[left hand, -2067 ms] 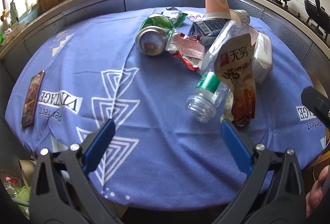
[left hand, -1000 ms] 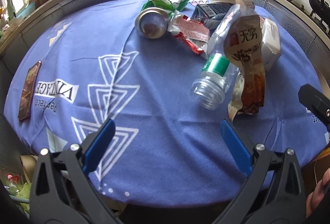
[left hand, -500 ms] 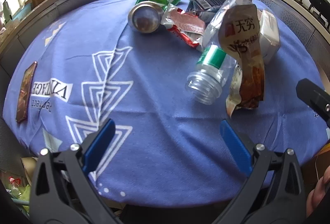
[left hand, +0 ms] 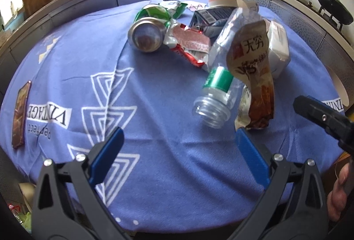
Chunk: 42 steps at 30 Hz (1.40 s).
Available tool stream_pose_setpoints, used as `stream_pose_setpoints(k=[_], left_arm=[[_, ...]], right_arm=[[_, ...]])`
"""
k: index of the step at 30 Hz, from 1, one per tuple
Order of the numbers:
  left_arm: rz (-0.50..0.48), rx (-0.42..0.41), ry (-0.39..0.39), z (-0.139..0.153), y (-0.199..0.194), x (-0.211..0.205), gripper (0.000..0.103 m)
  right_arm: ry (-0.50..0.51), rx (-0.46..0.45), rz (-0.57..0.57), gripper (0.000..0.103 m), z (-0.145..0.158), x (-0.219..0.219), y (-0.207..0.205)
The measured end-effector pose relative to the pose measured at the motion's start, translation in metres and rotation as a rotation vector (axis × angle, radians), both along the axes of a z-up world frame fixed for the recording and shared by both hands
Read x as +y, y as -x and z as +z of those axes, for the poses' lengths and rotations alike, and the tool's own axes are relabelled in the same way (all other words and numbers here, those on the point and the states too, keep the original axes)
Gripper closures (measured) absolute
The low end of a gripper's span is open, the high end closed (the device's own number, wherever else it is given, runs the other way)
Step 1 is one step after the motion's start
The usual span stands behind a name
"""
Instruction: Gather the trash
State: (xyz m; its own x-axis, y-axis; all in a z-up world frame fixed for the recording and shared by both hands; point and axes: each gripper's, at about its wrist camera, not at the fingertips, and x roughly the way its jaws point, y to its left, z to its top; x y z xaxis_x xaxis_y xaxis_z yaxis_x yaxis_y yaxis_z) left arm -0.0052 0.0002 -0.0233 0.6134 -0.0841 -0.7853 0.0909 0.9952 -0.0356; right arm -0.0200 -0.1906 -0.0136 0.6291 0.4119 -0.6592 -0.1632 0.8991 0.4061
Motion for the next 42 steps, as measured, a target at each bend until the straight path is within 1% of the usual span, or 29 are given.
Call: stream_pose_setpoints(k=[1, 2, 3, 6, 8, 9, 10, 11, 12, 15, 16, 18, 20, 21, 22, 23, 24, 25, 26, 27, 28, 29, 32, 35, 40, 42], left_arm=[[-0.011, -0.007, 0.021, 0.002, -0.002, 0.005, 0.006], [-0.02, -0.015, 0.029, 0.004, -0.004, 0.008, 0.009], [-0.033, -0.027, 0.034, 0.006, -0.005, 0.011, 0.009], [-0.086, -0.054, 0.046, 0.013, -0.01, 0.014, 0.009], [-0.117, -0.057, 0.051, 0.016, -0.014, 0.013, 0.009], [-0.128, -0.057, 0.048, 0.016, -0.017, 0.011, 0.009], [-0.136, -0.057, 0.045, 0.016, -0.02, 0.011, 0.009], [-0.144, -0.058, 0.041, 0.015, -0.024, 0.01, 0.01], [-0.151, -0.056, 0.038, 0.014, -0.027, 0.01, 0.01], [-0.185, -0.052, 0.03, 0.012, -0.036, 0.003, 0.011], [-0.196, -0.049, 0.021, 0.011, -0.039, 0.0, 0.011], [-0.218, -0.046, 0.004, 0.008, -0.044, -0.009, 0.011], [-0.243, -0.051, -0.012, 0.007, -0.049, -0.02, 0.011], [-0.255, -0.051, -0.021, 0.006, -0.052, -0.026, 0.011], [-0.265, -0.049, -0.028, 0.005, -0.055, -0.03, 0.013], [-0.282, -0.04, -0.039, 0.003, -0.059, -0.037, 0.02], [-0.293, -0.029, -0.051, 0.001, -0.062, -0.042, 0.025], [-0.298, -0.015, -0.067, -0.002, -0.065, -0.047, 0.034], [-0.302, -0.003, -0.073, -0.005, -0.068, -0.049, 0.049], [-0.304, 0.021, -0.068, -0.009, -0.071, -0.05, 0.053], [-0.302, 0.037, -0.051, -0.012, -0.072, -0.048, 0.059], [-0.296, 0.045, -0.033, -0.013, -0.071, -0.045, 0.061], [-0.283, 0.027, -0.031, -0.01, -0.059, -0.039, 0.062], [-0.275, 0.016, -0.019, -0.004, -0.041, -0.028, 0.063], [-0.28, 0.002, 0.008, 0.007, -0.012, -0.014, 0.064], [-0.285, -0.005, 0.012, 0.014, -0.004, -0.011, 0.064]], right_arm=[[-0.012, 0.013, 0.014, 0.046, -0.003, -0.001, -0.006], [-0.024, 0.024, 0.02, 0.046, -0.007, -0.003, -0.013], [-0.04, 0.032, 0.032, 0.046, -0.011, -0.004, -0.02], [-0.136, 0.066, 0.102, 0.046, -0.018, -0.005, -0.038], [-0.169, 0.08, 0.137, 0.046, -0.022, -0.003, -0.049], [-0.179, 0.081, 0.152, 0.05, -0.022, -0.001, -0.052], [-0.188, 0.082, 0.174, 0.056, -0.022, 0.001, -0.053], [-0.203, 0.085, 0.213, 0.075, -0.021, 0.006, -0.054], [-0.201, 0.085, 0.23, 0.088, -0.019, 0.009, -0.052], [-0.175, 0.06, 0.22, 0.091, -0.013, 0.004, -0.043], [-0.189, 0.057, 0.202, 0.091, -0.012, -0.003, -0.039], [-0.239, 0.044, 0.169, 0.096, -0.007, -0.02, -0.03], [-0.261, 0.025, 0.15, 0.099, -0.001, -0.035, -0.018], [-0.265, 0.015, 0.138, 0.1, 0.002, -0.043, -0.01], [-0.269, 0.011, 0.128, 0.101, 0.003, -0.049, -0.005], [-0.272, 0.009, 0.117, 0.102, 0.004, -0.054, -0.001], [-0.281, 0.007, 0.1, 0.102, 0.005, -0.061, 0.004], [-0.291, 0.005, 0.089, 0.102, 0.006, -0.066, 0.008], [-0.301, 0.002, 0.079, 0.102, 0.007, -0.07, 0.011], [-0.304, -0.002, 0.071, 0.102, 0.008, -0.073, 0.014], [-0.301, -0.005, 0.066, 0.102, 0.008, -0.073, 0.015], [-0.292, -0.002, 0.06, 0.102, 0.008, -0.073, 0.015], [-0.25, 0.04, 0.05, 0.102, -0.001, -0.068, 0.008], [-0.232, 0.075, 0.071, 0.102, -0.005, -0.061, 0.0], [-0.231, 0.169, 0.14, 0.101, -0.016, -0.045, -0.017], [-0.212, 0.222, 0.175, 0.097, -0.027, -0.037, -0.021]])
